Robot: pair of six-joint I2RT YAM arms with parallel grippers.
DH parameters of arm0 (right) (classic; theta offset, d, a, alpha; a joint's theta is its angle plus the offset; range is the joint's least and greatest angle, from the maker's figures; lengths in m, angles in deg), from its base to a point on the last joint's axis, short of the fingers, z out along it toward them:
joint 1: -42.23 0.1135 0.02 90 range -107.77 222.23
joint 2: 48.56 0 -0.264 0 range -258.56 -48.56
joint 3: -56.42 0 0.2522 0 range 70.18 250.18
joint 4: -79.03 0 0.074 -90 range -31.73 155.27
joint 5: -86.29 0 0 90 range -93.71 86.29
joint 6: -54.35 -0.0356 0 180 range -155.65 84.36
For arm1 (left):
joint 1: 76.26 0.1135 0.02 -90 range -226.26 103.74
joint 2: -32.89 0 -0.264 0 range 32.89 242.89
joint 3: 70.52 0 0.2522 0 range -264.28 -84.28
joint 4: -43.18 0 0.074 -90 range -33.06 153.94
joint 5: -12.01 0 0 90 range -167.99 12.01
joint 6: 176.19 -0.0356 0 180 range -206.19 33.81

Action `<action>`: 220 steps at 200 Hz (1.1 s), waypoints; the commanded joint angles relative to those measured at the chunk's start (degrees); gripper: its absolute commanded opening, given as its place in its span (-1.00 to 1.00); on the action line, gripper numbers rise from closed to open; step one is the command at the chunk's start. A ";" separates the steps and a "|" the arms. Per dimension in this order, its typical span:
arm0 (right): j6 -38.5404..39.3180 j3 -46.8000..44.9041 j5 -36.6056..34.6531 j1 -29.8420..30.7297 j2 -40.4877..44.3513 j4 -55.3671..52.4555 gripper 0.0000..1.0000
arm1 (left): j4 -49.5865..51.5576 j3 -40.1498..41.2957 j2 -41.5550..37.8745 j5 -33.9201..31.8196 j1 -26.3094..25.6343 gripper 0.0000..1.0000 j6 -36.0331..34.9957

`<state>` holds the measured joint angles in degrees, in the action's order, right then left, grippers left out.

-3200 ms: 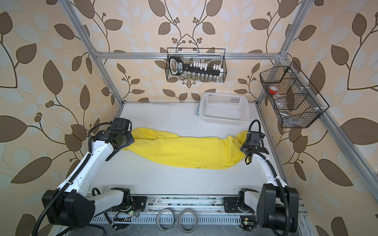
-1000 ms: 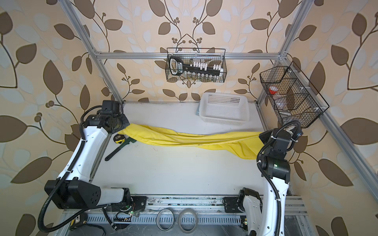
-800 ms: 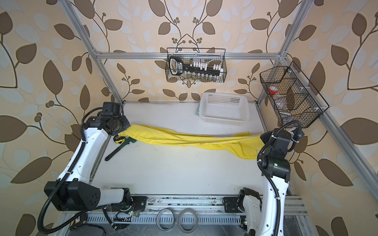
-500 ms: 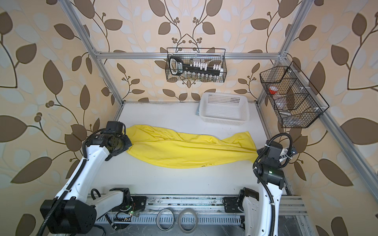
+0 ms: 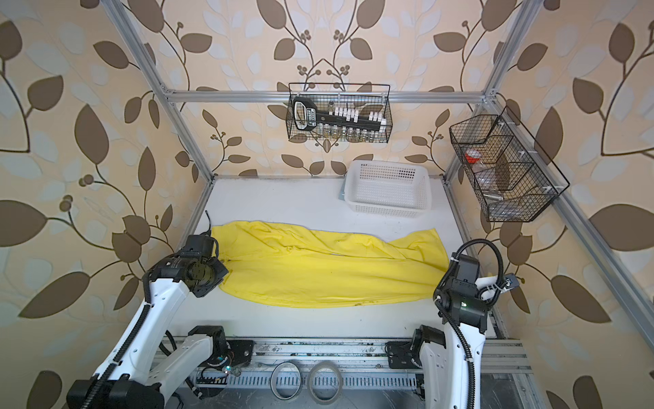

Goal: Fold and stack the trousers
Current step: Flatten out the trousers at the center of the table.

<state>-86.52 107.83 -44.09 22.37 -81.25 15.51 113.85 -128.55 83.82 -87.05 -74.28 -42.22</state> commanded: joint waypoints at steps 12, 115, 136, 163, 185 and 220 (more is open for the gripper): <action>-0.35 -4.65 -3.64 -0.14 0.52 0.71 -1.00 | 1.55 3.73 -3.00 -0.97 0.62 -1.00 7.31; -8.58 -3.00 5.56 1.32 2.09 -7.01 -0.41 | 9.75 1.14 -10.68 -9.39 0.64 -0.59 14.78; -9.13 -2.85 6.45 1.66 2.57 -6.47 -0.22 | 9.51 0.75 -12.24 -8.54 0.64 -0.23 14.38; -6.49 -1.86 8.19 1.66 2.26 -2.67 -0.04 | 9.50 -0.21 -12.96 -8.76 0.63 -0.06 13.36; -2.48 -4.40 17.14 1.73 -0.16 6.06 0.06 | 3.83 0.10 -10.73 -3.86 0.59 0.19 9.23; -0.06 -10.39 25.86 6.65 -6.96 17.06 0.19 | -6.07 1.47 -3.82 7.03 0.40 0.34 3.96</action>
<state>-89.23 101.31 -26.35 25.41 -83.92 23.93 115.77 -126.87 76.02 -87.68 -74.28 -33.37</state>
